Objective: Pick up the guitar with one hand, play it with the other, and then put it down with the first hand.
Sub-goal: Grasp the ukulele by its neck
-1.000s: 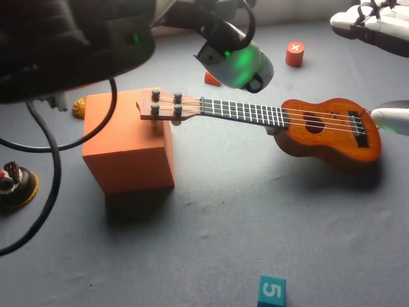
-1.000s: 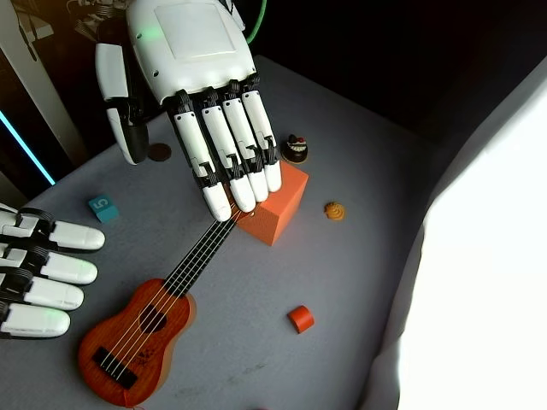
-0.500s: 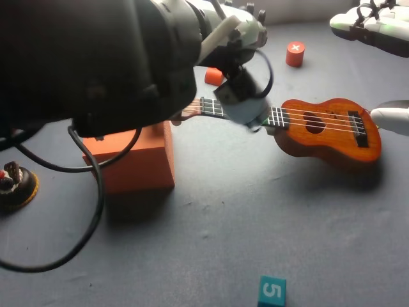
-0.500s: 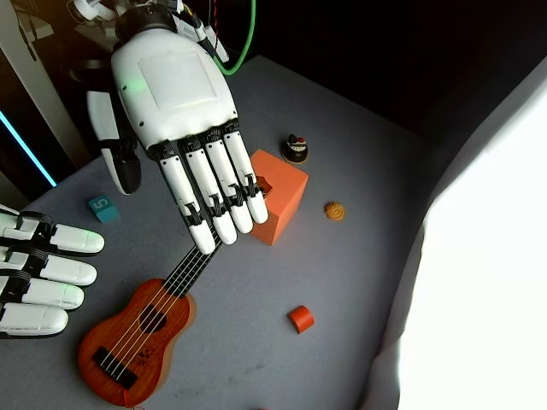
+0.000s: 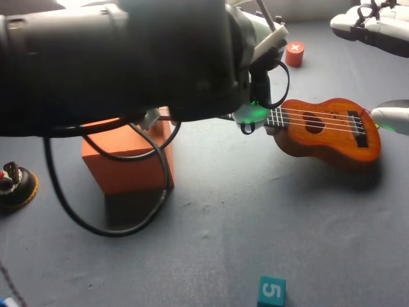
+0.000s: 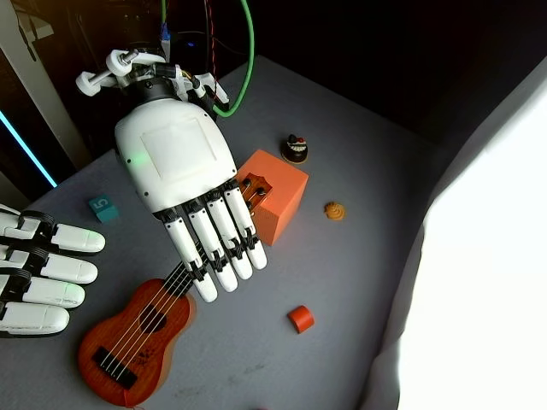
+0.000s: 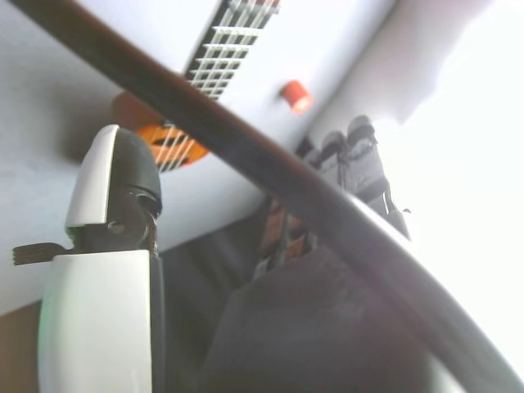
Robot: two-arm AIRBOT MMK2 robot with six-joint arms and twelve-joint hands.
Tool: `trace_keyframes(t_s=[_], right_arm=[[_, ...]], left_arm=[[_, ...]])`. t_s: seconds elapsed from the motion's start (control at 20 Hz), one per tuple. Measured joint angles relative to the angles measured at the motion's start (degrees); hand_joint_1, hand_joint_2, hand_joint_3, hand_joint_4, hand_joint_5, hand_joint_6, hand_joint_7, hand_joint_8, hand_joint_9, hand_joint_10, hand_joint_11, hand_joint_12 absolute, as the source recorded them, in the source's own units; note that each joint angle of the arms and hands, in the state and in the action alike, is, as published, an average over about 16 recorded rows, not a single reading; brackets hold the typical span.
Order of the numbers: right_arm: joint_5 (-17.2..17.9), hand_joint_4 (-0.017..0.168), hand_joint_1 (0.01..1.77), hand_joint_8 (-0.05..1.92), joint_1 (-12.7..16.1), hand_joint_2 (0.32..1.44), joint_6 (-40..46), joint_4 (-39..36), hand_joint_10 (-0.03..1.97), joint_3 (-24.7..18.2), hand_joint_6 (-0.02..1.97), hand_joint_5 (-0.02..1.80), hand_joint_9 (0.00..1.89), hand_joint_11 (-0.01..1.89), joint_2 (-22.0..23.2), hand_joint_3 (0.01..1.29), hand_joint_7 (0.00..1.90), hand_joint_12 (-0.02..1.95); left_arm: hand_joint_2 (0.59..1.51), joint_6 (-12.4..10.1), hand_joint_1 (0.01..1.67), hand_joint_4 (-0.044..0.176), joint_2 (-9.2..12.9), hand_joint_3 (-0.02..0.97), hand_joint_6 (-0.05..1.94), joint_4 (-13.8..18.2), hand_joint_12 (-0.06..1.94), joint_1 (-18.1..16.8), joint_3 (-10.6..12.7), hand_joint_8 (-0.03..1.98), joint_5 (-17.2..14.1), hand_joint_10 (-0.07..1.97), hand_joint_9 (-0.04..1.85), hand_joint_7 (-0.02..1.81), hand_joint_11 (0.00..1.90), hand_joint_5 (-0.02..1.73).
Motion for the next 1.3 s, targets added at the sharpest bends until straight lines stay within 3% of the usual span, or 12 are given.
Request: trace_keyframes(t_s=[0.25, 0.6, 1.3], right_arm=[[0.0, 0.005, 0.31, 0.02, 0.0, 1.29, 0.0, 0.0, 0.08, 0.0, 0.09, 0.07, 0.06, 0.02, 0.0, 0.03, 0.12, 0.00], [0.0, 0.005, 0.32, 0.02, 0.0, 1.30, 0.0, 0.0, 0.07, 0.0, 0.09, 0.07, 0.06, 0.02, 0.0, 0.03, 0.11, 0.00], [0.1, 0.005, 0.34, 0.02, 0.0, 1.30, 0.0, 0.2, 0.07, 0.0, 0.08, 0.08, 0.06, 0.02, 0.0, 0.02, 0.13, 0.00]], left_arm=[[1.080, -0.8, 1.12, -0.003, -3.3, 0.013, -0.01, 2.1, -0.01, 1.9, 2.9, -0.01, 2.6, 0.01, 0.02, 0.02, 0.02, 0.02], [1.055, -1.8, 1.10, -0.003, -5.8, 0.011, -0.01, 5.1, -0.02, 4.9, 4.7, -0.01, 5.2, 0.01, 0.02, 0.02, 0.02, 0.02], [1.017, -3.1, 1.08, -0.002, -10.4, 0.011, -0.01, 9.0, -0.02, 9.2, 11.4, -0.01, 3.7, 0.01, 0.02, 0.02, 0.02, 0.02]])
